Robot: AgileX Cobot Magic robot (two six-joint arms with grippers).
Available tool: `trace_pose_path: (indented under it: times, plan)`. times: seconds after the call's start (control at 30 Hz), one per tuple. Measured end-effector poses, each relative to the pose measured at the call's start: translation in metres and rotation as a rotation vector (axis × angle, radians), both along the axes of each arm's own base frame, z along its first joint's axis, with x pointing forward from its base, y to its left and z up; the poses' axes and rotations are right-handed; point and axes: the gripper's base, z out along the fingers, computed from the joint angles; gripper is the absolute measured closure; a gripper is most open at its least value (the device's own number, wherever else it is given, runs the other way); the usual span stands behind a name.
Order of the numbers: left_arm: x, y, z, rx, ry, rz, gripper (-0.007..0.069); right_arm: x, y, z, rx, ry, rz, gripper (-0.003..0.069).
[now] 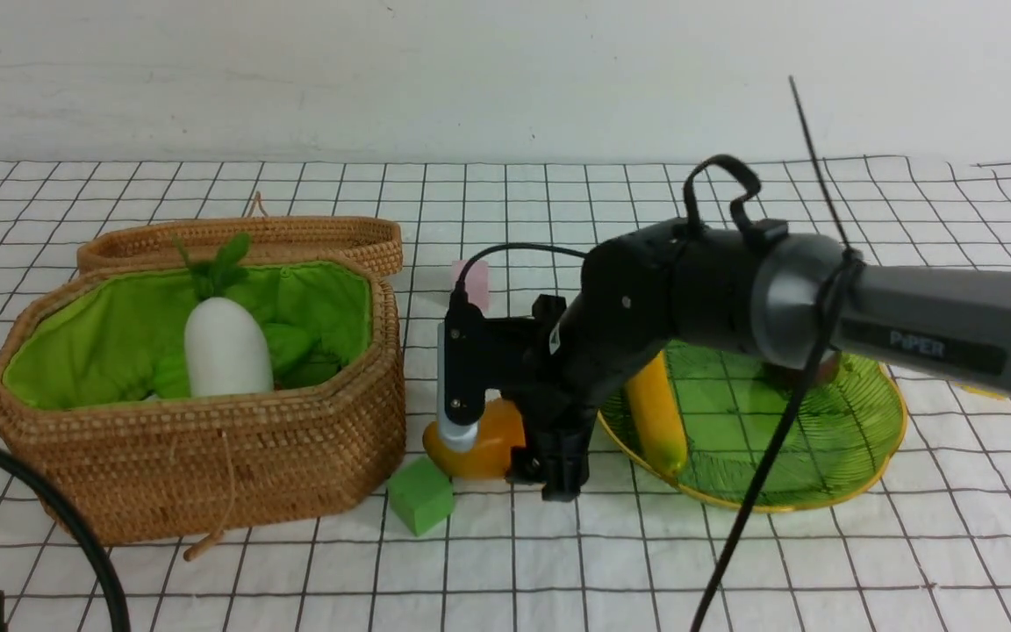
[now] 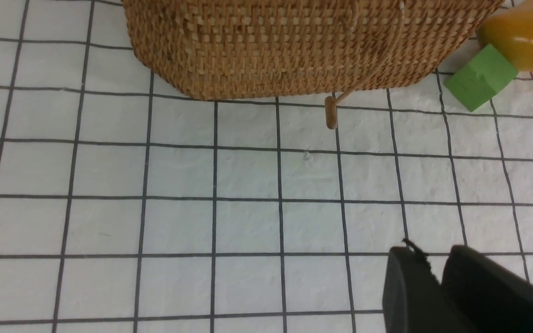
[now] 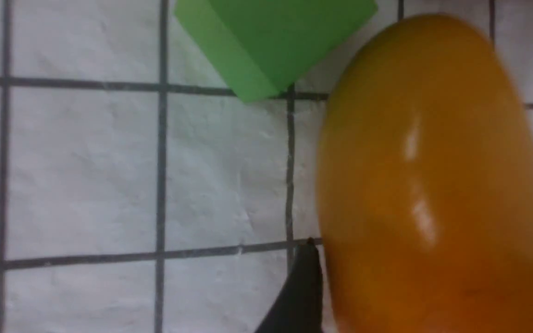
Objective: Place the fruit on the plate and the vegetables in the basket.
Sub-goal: Use the right arm to grab a mango and put it into the right plate
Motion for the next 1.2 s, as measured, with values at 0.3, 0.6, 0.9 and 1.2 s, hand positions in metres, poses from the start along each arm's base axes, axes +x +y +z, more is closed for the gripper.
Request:
trace_pose_path:
  times: [0.3,0.6,0.9,1.2]
  plan:
    - [-0.001,0.0,-0.001,0.005,0.012,0.003,0.0511,-0.001,-0.003,0.011,-0.025,0.079,-0.033,0.0067]
    - [0.0,0.0,-0.001,0.003,0.007,0.002,0.0498,0.008,-0.08,0.122,0.292,0.168,-0.574,0.0067]
    - [0.001,-0.001,0.001,-0.007,-0.016,-0.003,0.049,0.033,-0.152,0.051,0.331,0.371,-1.07,0.0067]
    - [0.001,-0.001,0.002,-0.011,-0.025,-0.005,0.0477,0.027,-0.156,0.063,0.387,0.386,-1.172,-0.0015]
